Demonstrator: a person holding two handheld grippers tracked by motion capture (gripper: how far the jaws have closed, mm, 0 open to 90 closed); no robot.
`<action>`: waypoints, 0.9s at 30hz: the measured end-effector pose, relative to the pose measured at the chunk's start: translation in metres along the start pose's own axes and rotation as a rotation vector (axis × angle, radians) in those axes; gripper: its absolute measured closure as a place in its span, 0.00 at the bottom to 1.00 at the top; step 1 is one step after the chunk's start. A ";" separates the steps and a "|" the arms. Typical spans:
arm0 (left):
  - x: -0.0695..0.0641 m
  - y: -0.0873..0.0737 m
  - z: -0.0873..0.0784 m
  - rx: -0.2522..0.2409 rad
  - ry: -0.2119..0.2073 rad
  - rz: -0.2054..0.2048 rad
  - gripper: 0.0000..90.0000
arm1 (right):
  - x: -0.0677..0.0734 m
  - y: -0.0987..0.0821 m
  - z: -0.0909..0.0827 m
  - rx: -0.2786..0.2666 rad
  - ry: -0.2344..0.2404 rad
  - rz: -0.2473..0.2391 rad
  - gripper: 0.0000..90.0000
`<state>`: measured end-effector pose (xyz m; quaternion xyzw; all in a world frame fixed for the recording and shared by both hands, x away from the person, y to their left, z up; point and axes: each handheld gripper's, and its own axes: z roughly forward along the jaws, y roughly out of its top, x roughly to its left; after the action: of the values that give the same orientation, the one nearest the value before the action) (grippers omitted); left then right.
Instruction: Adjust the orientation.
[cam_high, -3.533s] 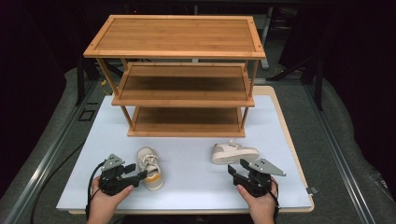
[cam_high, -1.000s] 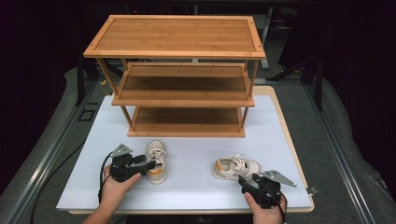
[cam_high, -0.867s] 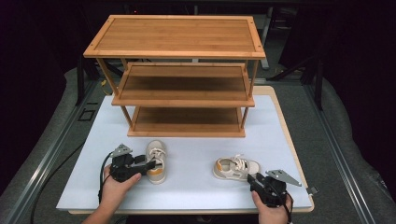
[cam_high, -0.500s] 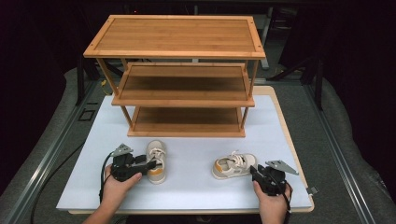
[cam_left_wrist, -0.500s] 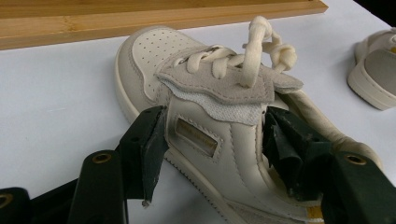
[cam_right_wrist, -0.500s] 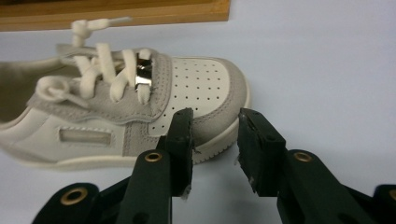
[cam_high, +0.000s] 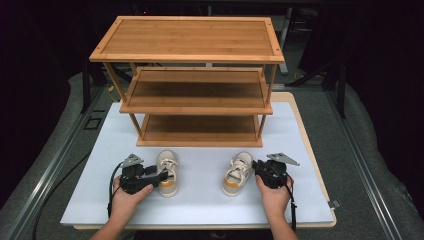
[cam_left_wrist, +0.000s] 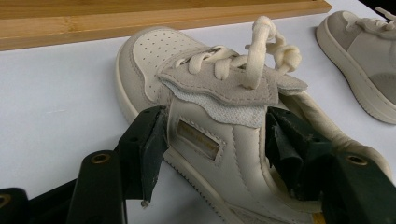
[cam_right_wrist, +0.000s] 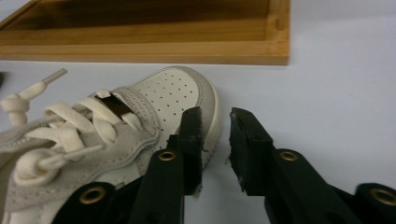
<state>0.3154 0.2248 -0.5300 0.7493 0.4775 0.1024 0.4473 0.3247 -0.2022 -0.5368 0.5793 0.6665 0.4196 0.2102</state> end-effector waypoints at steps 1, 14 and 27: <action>0.000 0.000 0.000 -0.001 -0.001 -0.002 0.44 | 0.002 0.000 0.002 -0.004 0.006 -0.007 0.89; -0.001 -0.001 -0.001 -0.005 0.002 -0.003 0.45 | 0.018 0.002 0.012 -0.015 0.107 -0.048 0.99; -0.010 0.001 -0.004 -0.018 0.070 0.001 0.50 | 0.056 -0.009 -0.048 -0.073 0.092 -0.120 0.66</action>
<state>0.3087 0.2194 -0.5238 0.7416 0.4913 0.1330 0.4370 0.2692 -0.1639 -0.5063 0.5104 0.6932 0.4564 0.2249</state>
